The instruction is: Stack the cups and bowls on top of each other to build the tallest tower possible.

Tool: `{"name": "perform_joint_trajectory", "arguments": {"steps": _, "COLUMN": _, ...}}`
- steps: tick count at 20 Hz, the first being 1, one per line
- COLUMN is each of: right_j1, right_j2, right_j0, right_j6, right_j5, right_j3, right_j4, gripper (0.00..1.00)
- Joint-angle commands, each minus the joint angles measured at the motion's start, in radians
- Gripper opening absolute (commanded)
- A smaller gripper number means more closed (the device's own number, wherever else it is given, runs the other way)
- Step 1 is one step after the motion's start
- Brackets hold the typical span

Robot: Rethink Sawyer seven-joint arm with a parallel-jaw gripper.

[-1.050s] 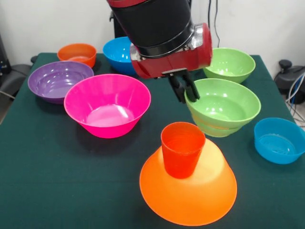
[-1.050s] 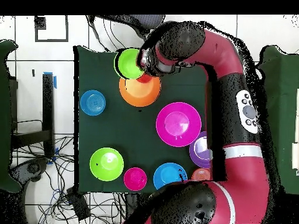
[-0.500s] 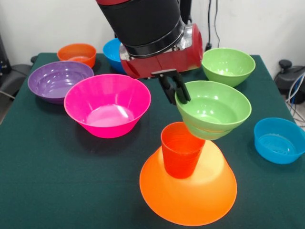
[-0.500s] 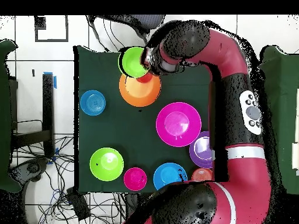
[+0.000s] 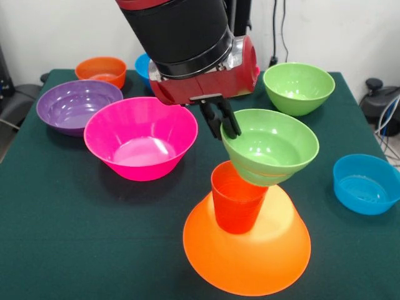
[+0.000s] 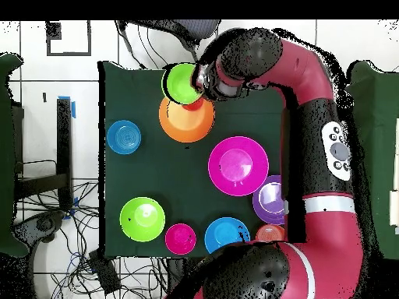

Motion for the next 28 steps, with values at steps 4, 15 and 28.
{"name": "perform_joint_trajectory", "arguments": {"steps": 4, "right_j1": 0.029, "right_j2": -0.058, "right_j0": 0.007, "right_j6": -0.068, "right_j5": 0.056, "right_j3": 0.021, "right_j4": -0.078, "gripper": 0.0}}
{"name": "perform_joint_trajectory", "arguments": {"steps": 15, "right_j1": 0.019, "right_j2": -0.068, "right_j0": 0.012, "right_j6": -0.072, "right_j5": 0.054, "right_j3": 0.032, "right_j4": -0.074, "gripper": 0.0}}
{"name": "perform_joint_trajectory", "arguments": {"steps": 28, "right_j1": 0.03, "right_j2": -0.066, "right_j0": 0.014, "right_j6": -0.059, "right_j5": 0.055, "right_j3": 0.014, "right_j4": -0.073, "gripper": 0.0}}
